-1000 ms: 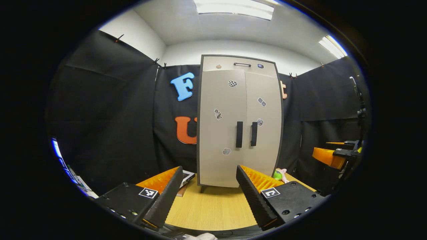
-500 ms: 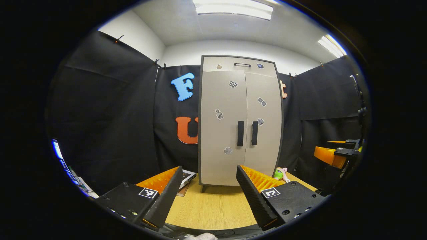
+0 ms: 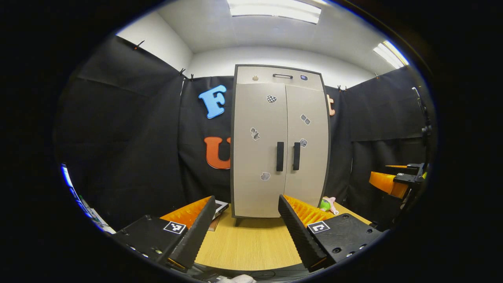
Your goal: Grab one shoe with the right hand and put it into the shoe cabinet, grab the other shoe with the left hand and put it into the shoe cabinet; then close the right door with the right hand and the left door with the left hand.
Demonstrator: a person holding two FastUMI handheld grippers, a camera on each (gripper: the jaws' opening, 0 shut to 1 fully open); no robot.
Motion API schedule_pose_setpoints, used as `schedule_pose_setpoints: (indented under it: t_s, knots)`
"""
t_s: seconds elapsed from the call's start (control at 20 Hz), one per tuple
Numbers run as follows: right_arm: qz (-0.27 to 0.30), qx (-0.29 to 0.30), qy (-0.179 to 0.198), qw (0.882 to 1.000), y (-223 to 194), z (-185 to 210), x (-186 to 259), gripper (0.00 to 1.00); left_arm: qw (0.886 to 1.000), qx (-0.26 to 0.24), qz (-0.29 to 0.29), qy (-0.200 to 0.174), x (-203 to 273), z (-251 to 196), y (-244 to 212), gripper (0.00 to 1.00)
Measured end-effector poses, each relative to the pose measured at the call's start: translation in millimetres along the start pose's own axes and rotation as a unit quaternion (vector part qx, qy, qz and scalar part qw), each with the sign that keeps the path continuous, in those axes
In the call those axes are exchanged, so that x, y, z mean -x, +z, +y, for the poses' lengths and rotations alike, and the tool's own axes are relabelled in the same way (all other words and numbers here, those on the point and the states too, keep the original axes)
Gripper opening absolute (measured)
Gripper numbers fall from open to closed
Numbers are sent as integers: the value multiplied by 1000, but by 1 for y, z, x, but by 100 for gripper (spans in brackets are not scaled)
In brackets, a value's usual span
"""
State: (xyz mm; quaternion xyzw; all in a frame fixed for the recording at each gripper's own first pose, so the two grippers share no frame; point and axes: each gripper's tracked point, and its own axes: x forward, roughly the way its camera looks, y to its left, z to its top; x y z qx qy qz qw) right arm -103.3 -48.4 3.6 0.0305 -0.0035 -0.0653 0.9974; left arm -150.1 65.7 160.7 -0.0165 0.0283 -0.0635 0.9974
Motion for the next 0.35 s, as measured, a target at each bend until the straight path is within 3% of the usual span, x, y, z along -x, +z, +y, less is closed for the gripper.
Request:
schedule_pose_setpoints:
  t_s: [0.35]
  knots:
    - [-3,3,7,1000,2,4,1,99,1000,0,6,8,6,5,-3,96]
